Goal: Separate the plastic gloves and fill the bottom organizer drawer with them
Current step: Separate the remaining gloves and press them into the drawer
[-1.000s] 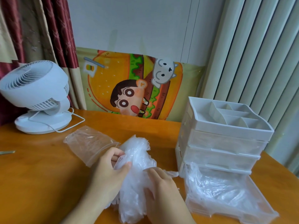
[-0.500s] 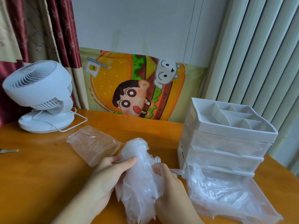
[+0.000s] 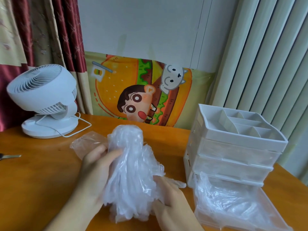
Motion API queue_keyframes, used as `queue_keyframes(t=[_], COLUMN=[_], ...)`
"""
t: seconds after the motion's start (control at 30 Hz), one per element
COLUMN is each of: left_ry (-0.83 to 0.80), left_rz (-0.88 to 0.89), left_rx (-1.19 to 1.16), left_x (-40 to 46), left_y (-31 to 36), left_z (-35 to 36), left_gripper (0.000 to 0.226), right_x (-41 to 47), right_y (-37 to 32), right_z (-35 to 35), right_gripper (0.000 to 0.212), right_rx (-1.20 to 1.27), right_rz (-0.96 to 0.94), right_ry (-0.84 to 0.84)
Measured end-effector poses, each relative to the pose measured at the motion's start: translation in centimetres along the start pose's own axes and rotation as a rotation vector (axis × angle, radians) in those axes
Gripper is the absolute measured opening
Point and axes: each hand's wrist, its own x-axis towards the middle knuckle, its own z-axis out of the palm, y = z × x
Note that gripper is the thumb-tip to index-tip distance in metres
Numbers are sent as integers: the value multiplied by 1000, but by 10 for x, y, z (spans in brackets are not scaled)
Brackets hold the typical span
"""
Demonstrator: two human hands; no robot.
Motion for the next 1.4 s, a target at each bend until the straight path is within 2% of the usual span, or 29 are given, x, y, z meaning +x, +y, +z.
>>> queue_keyframes(t=[0.1, 0.17, 0.23, 0.3, 0.4, 0.47, 0.53, 0.6, 0.63, 0.7, 0.73, 0.77, 0.83, 0.9, 0.97, 1.03, 1.07, 1.13, 1.17, 1.23, 1.33, 1.4], left_ry=[-5, 0, 36, 96, 102, -47, 22, 50, -30, -150, -162, -190, -234, -300, -369, -442, -470, -498, -513, -545, -554, -595], left_rz=[-10, -23, -39, -93, -125, -139, -185, -186, -174, -235, -260, -248, -157, -32, -124, -159, -133, -104, -71, -28, -9, -137], left_rx=[-54, -2, 6, -28, -20, -93, -256, -234, -161, -107, -73, 5, 216, 356, 184, 82, 127, 221, 256, 285, 283, 162], left_x=[2, 3, 8, 13, 20, 20, 26, 22, 14, 1, -8, -16, -34, -49, -55, -59, -58, -58, -59, -58, -60, -55], left_y=[0, -3, -8, -10, 2, 2, -1, -5, -5, -2, -1, -9, -18, -15, -10, -4, -5, -7, -5, -4, -2, -2], left_z=[-2, 1, 2, -1, 0, -11, -21, -13, -5, 12, 23, 30, 44, 42, 39, 37, 34, 31, 31, 32, 33, 33], left_gripper=[26, 15, 14, 12, 11, 25, 38, 29, 33, 54, 58, 53, 20, 29, 27, 20, 31, 87, 100, 95, 67, 41], right_x=[3, 5, 5, 1, -7, -11, -15, -19, -20, -21, -21, -21, -20, -18, -18, -23, -26, -31, -32, -26, -15, -13], right_y=[0, 1, 0, -3, -7, -5, -9, -13, -16, -23, -26, -28, -31, -28, -25, -23, -19, -17, -18, -18, -16, -11], right_z=[13, 16, 10, -1, -13, -16, -21, -28, -31, -34, -33, -32, -26, -26, -30, -35, -35, -33, -33, -34, -34, -35], right_gripper=[76, 78, 77, 69, 62, 64, 61, 48, 41, 29, 25, 23, 16, 12, 13, 24, 35, 49, 55, 53, 31, 29], right_rx=[-51, -51, -61, -29, 72, 154, 334, 525, 587, 678, 716, 724, 686, 673, 692, 732, 761, 872, 866, 785, 829, 843], right_rz=[-32, -74, -97, -82, -96, -123, -154, -182, -195, -198, -195, -203, -210, -193, -175, -142, -101, 6, 32, -34, -49, -26], right_ry=[-40, -87, -94, -16, 64, 106, 195, 285, 317, 320, 301, 293, 323, 386, 420, 353, 317, 275, 259, 277, 362, 360])
